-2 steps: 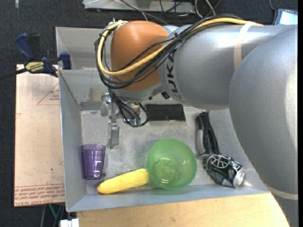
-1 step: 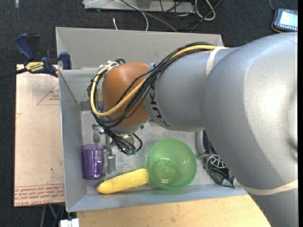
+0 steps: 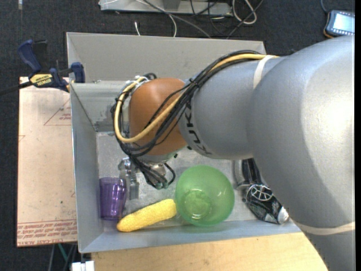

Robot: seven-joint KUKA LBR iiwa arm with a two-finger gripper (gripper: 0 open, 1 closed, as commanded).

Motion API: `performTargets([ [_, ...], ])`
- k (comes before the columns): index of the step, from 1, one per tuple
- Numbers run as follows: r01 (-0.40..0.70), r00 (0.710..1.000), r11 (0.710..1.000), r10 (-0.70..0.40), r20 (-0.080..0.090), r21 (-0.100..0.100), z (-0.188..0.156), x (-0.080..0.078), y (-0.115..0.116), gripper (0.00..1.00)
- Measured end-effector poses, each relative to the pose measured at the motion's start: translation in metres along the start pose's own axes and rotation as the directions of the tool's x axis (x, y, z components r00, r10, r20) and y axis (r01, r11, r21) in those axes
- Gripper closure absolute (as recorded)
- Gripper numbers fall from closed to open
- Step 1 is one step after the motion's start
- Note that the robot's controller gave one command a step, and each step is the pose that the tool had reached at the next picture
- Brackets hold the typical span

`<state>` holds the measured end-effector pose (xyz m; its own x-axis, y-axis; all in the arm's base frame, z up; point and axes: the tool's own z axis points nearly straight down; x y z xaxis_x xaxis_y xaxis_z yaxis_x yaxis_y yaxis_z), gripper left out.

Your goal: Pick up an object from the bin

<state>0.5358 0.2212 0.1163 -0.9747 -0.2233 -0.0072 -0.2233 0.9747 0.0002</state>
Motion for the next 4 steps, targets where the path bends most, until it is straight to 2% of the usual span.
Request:
performTargets([
  [4, -0.002, 1.0, 1.0, 0.002, -0.001, -0.001, 0.0001, 0.0, -0.0005, 1.0],
])
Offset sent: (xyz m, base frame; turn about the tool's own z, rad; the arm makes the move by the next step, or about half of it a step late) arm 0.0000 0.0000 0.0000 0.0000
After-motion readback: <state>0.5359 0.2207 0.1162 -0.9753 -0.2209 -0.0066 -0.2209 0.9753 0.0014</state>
